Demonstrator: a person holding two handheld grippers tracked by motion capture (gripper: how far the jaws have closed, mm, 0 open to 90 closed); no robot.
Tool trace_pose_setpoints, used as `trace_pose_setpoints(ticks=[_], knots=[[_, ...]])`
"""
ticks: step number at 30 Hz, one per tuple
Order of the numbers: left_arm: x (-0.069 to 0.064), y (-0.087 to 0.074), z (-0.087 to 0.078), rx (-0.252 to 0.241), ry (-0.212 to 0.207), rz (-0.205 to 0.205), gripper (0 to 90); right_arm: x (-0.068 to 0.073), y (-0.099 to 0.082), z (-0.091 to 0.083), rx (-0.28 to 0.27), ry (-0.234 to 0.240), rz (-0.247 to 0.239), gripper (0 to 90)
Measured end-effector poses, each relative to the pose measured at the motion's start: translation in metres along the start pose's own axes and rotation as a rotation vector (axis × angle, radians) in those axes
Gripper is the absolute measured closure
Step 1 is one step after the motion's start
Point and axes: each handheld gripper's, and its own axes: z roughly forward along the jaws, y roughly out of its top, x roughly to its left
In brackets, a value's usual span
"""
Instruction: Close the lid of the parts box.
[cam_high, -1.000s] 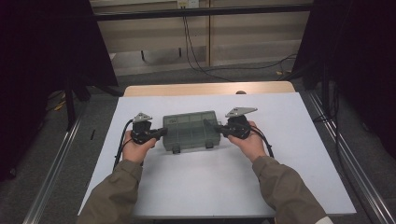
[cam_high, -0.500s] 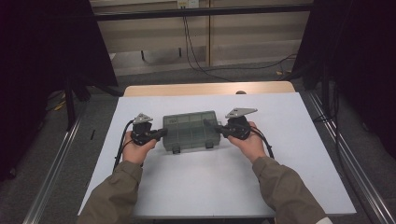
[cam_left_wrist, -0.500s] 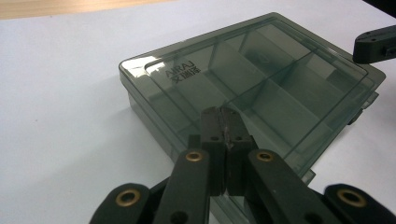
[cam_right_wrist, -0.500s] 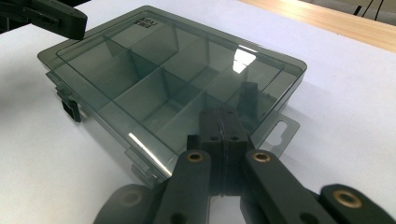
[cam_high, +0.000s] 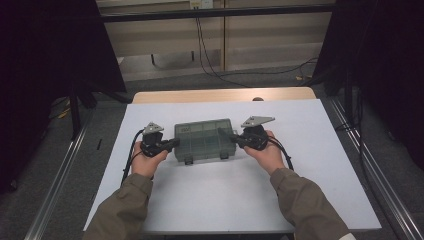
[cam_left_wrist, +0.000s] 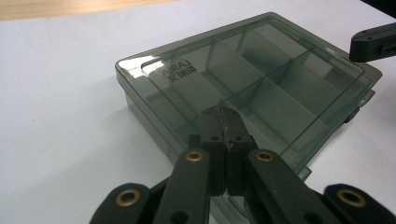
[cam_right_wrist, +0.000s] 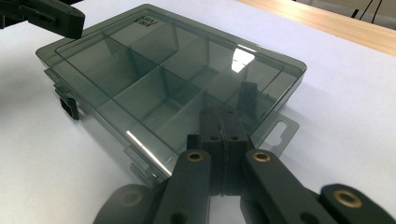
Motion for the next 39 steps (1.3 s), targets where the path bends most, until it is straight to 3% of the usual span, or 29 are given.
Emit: trace_pose_setpoints(ticks=[2,18,22,28,31,39], knots=[[0.0,-0.002,0.001,0.005,0.003,0.005,89.8,0.001,-0.002,0.002,0.022,-0.008,-0.019,90.0],[-0.006,-0.006,0.002,-0.02,-0.001,0.011,89.0,0.004,-0.004,0.002,0.002,-0.019,-0.05,89.6],[-0.005,-0.005,0.001,-0.027,0.006,0.013,80.2,0.006,-0.004,0.002,0.001,-0.015,-0.071,84.3],[-0.004,-0.003,-0.003,-0.05,0.016,0.023,66.3,0.005,-0.005,0.001,-0.012,-0.015,-0.052,75.4],[-0.006,-0.002,-0.005,-0.057,0.03,0.029,52.1,0.006,-0.005,-0.001,-0.027,-0.026,-0.034,63.0],[-0.007,-0.003,-0.011,-0.06,0.0,0.024,31.8,0.003,-0.005,-0.006,-0.045,-0.013,0.015,38.7]])
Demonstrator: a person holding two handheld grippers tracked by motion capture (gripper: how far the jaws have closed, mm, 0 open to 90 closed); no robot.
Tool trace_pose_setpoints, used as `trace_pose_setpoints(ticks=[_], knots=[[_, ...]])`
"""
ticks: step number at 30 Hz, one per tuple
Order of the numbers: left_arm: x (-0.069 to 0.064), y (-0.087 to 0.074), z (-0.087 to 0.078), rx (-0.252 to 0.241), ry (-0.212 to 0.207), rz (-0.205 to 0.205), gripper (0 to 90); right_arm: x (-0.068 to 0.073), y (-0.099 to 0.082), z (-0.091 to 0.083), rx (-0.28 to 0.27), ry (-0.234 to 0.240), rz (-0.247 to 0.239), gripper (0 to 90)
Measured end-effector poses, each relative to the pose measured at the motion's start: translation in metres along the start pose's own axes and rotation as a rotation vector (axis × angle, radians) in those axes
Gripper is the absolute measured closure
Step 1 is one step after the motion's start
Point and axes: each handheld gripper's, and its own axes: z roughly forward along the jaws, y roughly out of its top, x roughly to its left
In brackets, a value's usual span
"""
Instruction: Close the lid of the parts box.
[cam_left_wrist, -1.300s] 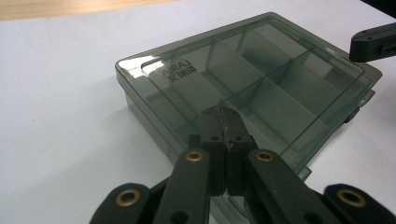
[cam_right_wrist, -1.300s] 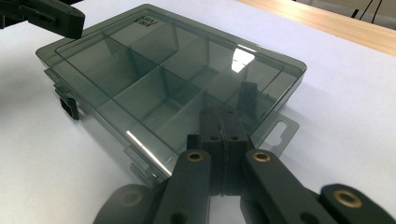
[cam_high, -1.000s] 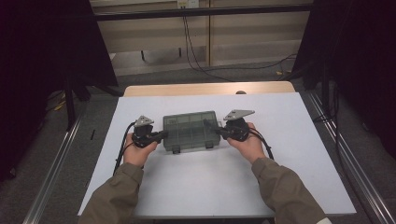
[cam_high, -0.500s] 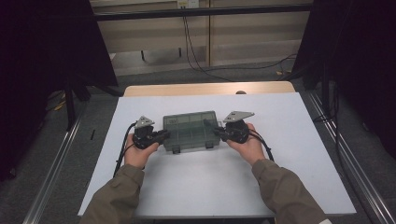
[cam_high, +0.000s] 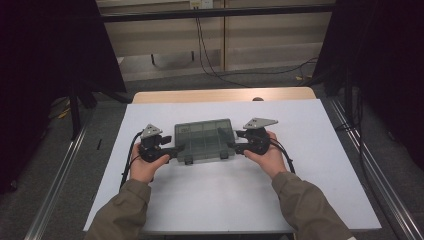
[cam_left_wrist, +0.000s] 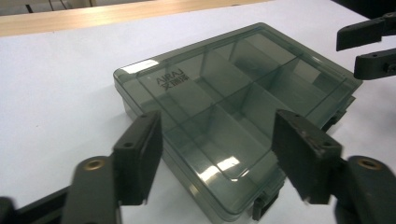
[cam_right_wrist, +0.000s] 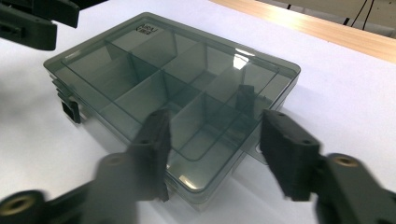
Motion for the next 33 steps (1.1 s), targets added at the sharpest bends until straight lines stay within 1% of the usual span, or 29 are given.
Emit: trace_pose_setpoints(ticks=[1,2,3,5,6,7,8,9,11,14,19,21,24,26,27,29,33], knots=[[0.0,0.0,0.0,-0.01,-0.001,-0.002,29.6,0.0,0.0,-0.001,-0.002,0.005,0.003,36.5],[0.0,-0.001,-0.002,-0.012,-0.006,0.001,27.3,0.0,0.0,-0.001,-0.003,-0.002,0.001,33.9],[-0.001,-0.001,-0.002,-0.018,-0.012,-0.001,25.2,0.0,0.0,-0.002,-0.005,-0.004,0.013,30.2],[-0.001,-0.001,-0.004,-0.025,-0.013,0.005,22.6,-0.001,0.0,-0.004,-0.005,0.006,0.021,29.4],[-0.001,-0.002,-0.005,-0.031,-0.014,0.001,20.9,-0.001,0.0,-0.004,-0.006,0.003,0.016,27.7],[-0.001,-0.002,-0.006,-0.033,-0.018,0.007,19.2,-0.001,0.0,-0.005,-0.007,0.001,0.015,25.7],[-0.001,-0.002,-0.006,-0.041,-0.024,0.001,17.6,-0.001,0.0,-0.005,-0.01,0.002,0.018,24.7],[-0.001,-0.002,-0.007,-0.04,-0.024,0.007,16.8,-0.001,-0.001,-0.006,-0.011,0.004,0.02,24.2],[-0.001,-0.002,-0.008,-0.036,-0.025,0.005,14.2,-0.001,-0.001,-0.007,-0.017,0.005,0.019,23.0],[-0.001,-0.003,-0.01,-0.045,-0.03,-0.001,12.4,-0.001,-0.002,-0.008,-0.016,0.007,0.018,21.5],[-0.001,-0.004,-0.011,-0.046,-0.041,0.003,9.2,0.0,-0.004,-0.009,-0.007,0.008,0.012,19.0],[-0.002,-0.005,-0.012,-0.052,-0.045,0.013,8.3,0.0,-0.005,-0.009,-0.004,0.011,0.005,17.4],[-0.002,-0.006,-0.014,-0.056,-0.034,0.017,5.6,0.001,-0.005,-0.012,-0.004,0.013,0.004,16.4],[-0.002,-0.006,-0.015,-0.066,-0.039,0.023,5.5,0.001,-0.006,-0.013,-0.003,0.011,0.004,15.7],[-0.002,-0.007,-0.016,-0.063,-0.037,0.03,5.5,0.0,-0.007,-0.014,-0.002,0.011,0.003,15.5],[-0.002,-0.007,-0.018,-0.079,-0.04,0.029,5.4,0.0,-0.007,-0.016,0.0,0.01,0.001,15.0],[-0.002,-0.01,-0.021,-0.084,-0.039,0.031,5.1,-0.001,-0.009,-0.021,-0.004,0.012,0.009,13.5]])
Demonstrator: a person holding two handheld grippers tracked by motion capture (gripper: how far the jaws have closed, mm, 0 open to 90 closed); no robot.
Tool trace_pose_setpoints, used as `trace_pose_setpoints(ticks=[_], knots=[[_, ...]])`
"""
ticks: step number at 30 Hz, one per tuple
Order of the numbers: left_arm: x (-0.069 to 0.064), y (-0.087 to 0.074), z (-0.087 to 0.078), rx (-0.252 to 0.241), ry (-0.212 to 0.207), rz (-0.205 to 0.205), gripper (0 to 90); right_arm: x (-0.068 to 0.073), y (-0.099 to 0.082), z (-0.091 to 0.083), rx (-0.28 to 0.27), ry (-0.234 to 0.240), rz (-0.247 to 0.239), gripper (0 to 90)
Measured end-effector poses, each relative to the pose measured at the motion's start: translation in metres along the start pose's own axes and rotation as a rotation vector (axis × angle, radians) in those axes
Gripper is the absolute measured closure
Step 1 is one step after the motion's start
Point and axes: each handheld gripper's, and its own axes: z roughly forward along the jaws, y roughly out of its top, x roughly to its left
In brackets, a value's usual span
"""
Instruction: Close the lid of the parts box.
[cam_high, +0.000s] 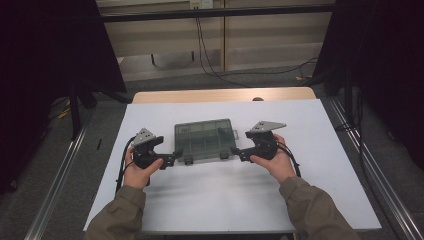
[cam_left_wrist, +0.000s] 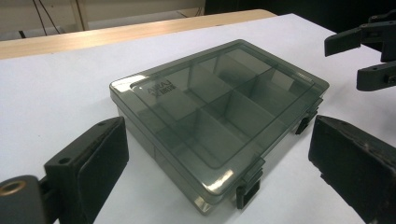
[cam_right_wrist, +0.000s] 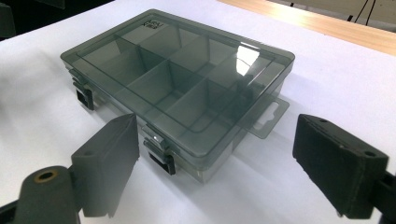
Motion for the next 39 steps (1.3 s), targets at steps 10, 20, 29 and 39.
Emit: trace_pose_setpoints(ticks=[10,20,29,39], knots=[[-0.001,-0.007,-0.012,-0.018,0.006,0.01,4.9,-0.002,-0.008,-0.011,0.008,-0.001,-0.001,11.5],[0.0,-0.012,-0.02,-0.045,0.0,0.007,4.7,-0.003,-0.013,-0.024,-0.006,-0.008,0.005,10.8],[0.001,-0.017,-0.026,-0.056,0.007,0.008,4.6,-0.004,-0.019,-0.033,-0.017,-0.012,0.003,10.8],[0.0,-0.024,-0.035,-0.086,0.006,0.023,4.1,-0.006,-0.023,-0.043,-0.029,-0.022,0.009,10.8]])
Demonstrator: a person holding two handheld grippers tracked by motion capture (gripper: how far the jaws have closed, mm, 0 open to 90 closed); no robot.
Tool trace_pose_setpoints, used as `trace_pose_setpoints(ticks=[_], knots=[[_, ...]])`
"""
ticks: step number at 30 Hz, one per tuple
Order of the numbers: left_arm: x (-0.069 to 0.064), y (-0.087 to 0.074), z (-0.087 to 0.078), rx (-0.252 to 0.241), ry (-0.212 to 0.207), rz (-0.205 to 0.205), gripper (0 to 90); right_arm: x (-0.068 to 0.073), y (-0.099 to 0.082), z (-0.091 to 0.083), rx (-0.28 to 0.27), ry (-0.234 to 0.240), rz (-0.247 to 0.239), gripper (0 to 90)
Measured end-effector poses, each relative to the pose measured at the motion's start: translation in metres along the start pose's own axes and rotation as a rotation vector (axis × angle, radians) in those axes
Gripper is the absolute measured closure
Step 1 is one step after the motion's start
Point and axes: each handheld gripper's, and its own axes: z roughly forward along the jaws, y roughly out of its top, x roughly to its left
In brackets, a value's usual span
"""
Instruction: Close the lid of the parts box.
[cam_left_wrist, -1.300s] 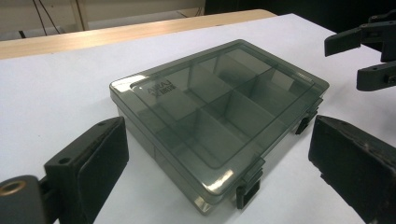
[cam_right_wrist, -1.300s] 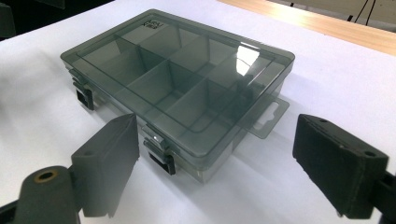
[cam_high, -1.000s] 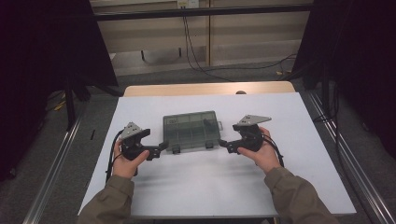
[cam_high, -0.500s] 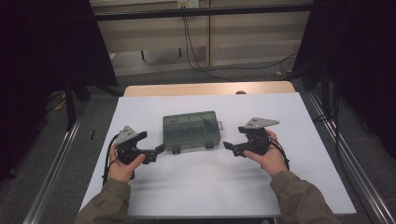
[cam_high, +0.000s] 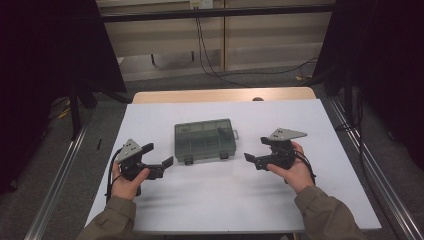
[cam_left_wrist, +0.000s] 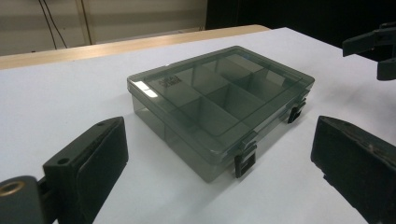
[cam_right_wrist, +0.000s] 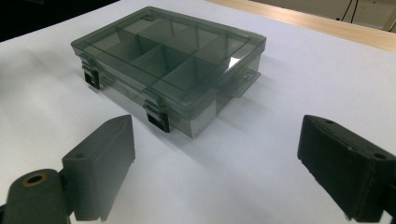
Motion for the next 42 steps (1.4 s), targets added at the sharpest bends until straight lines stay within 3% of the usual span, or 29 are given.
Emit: trace_pose_setpoints(ticks=[21,42], knots=[[-0.004,-0.007,-0.013,-0.024,-0.012,0.018,4.0,-0.006,-0.013,-0.016,0.006,-0.016,0.012,10.5],[-0.005,-0.013,-0.022,-0.041,-0.016,0.01,4.0,-0.009,-0.024,-0.035,-0.008,-0.033,0.016,10.6]])
